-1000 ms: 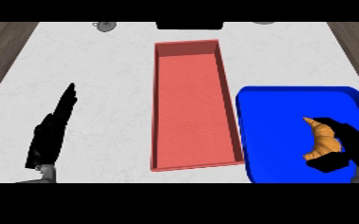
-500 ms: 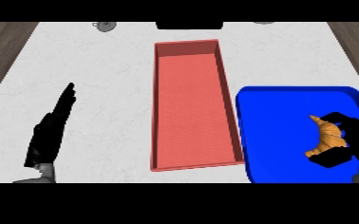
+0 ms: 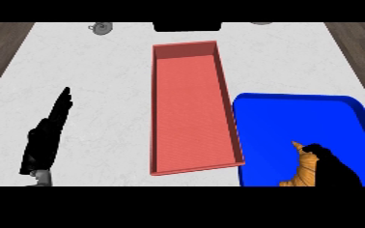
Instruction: Pick the croissant from the tray and place it in the cardboard box
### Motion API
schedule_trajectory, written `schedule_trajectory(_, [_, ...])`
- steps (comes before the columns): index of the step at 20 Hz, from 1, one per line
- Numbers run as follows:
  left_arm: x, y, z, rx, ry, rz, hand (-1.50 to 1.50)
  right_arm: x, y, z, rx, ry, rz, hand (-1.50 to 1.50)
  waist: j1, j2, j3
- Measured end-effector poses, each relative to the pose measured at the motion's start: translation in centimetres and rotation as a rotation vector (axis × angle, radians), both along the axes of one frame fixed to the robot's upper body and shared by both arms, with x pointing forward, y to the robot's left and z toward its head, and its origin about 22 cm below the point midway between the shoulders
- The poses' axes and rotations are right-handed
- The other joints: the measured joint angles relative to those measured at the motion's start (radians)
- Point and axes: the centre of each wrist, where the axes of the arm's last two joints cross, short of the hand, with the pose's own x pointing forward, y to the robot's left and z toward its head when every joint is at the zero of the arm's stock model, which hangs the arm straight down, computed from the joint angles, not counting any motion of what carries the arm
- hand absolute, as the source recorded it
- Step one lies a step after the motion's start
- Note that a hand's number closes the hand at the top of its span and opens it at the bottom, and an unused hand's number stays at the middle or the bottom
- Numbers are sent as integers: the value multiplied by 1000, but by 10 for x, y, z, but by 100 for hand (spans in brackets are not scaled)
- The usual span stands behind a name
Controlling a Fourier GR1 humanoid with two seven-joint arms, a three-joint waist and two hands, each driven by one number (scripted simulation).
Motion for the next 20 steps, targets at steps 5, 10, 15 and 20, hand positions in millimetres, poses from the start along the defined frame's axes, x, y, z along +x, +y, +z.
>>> schedule_trajectory(5, [2, 0, 1, -1, -3, -8, 0, -37, 44, 33, -71, -60, -55, 150, 7, 4, 5])
schedule_trajectory(10, [3, -6, -2, -1, -2, -18, 0, -49, 74, 80, -7, -243, -6, 150, 16, 6, 8])
schedule_trajectory(15, [5, -9, 1, 0, -4, -21, 0, -55, 98, 118, 108, -473, 112, 150, 24, 6, 8])
schedule_trajectory(20, [8, -12, -1, -2, -8, -34, 0, -52, 118, 145, 174, -595, 213, 150, 30, 10, 8])
